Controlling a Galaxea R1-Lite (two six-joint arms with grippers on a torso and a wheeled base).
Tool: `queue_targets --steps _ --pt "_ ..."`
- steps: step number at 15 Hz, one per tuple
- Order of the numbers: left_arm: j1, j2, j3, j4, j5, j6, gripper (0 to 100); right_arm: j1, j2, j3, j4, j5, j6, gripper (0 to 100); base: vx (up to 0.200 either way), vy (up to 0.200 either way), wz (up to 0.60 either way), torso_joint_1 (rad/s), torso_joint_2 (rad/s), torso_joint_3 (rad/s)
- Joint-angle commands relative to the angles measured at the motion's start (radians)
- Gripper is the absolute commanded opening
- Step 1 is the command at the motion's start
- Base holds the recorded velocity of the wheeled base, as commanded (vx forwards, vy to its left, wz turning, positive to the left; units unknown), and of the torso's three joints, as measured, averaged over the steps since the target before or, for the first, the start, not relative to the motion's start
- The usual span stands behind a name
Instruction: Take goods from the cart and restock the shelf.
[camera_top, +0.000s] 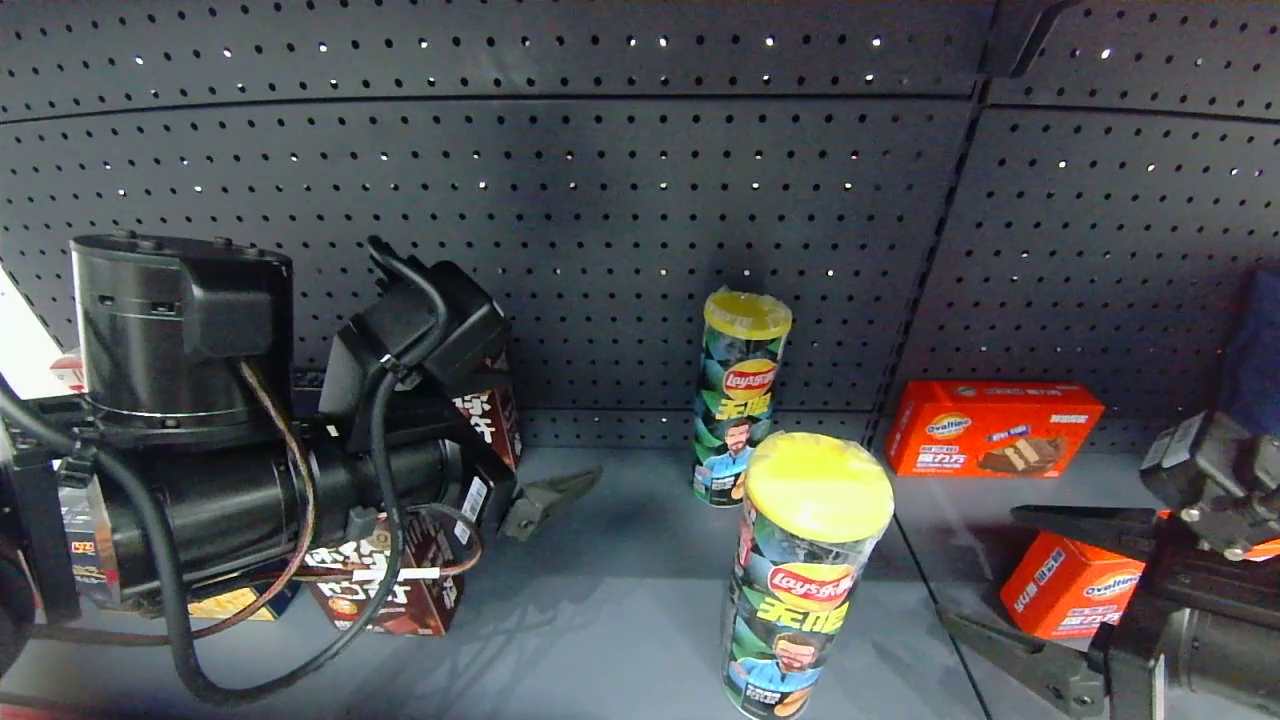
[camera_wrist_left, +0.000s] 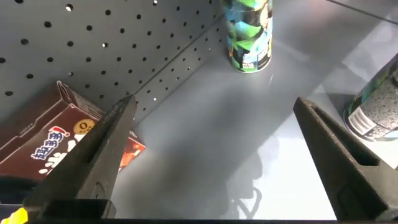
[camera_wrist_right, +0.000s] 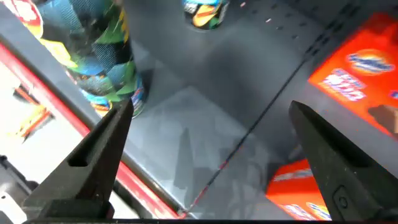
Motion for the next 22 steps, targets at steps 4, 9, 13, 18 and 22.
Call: queue_targets --steps 4,9,13,18,22 --pt "0.0 0.011 -0.004 0.004 -0.003 -0.004 100 0.057 0.101 0.005 -0.007 -0.029 0.012 100 0.0 0.0 0.0 0.0 0.0 0.0" --pt "-0.005 0.051 0.002 -0.026 -0.001 -0.005 100 0.048 0.172 0.018 -0.072 -0.028 0.033 100 0.0 0.0 0.0 0.0 0.0 0.0" --pt "-0.003 0.065 0.015 -0.056 -0.003 -0.004 100 0.031 0.182 0.027 -0.087 -0.028 0.045 100 0.0 0.0 0.0 0.0 0.0 0.0" --pt "-0.002 0.085 0.015 -0.059 -0.004 -0.002 100 0.026 0.21 0.024 -0.09 -0.025 0.044 100 0.0 0.0 0.0 0.0 0.0 0.0" --pt "-0.002 0.091 0.017 -0.059 -0.004 -0.001 100 0.028 0.265 -0.008 -0.107 -0.023 0.039 100 0.0 0.0 0.0 0.0 0.0 0.0"
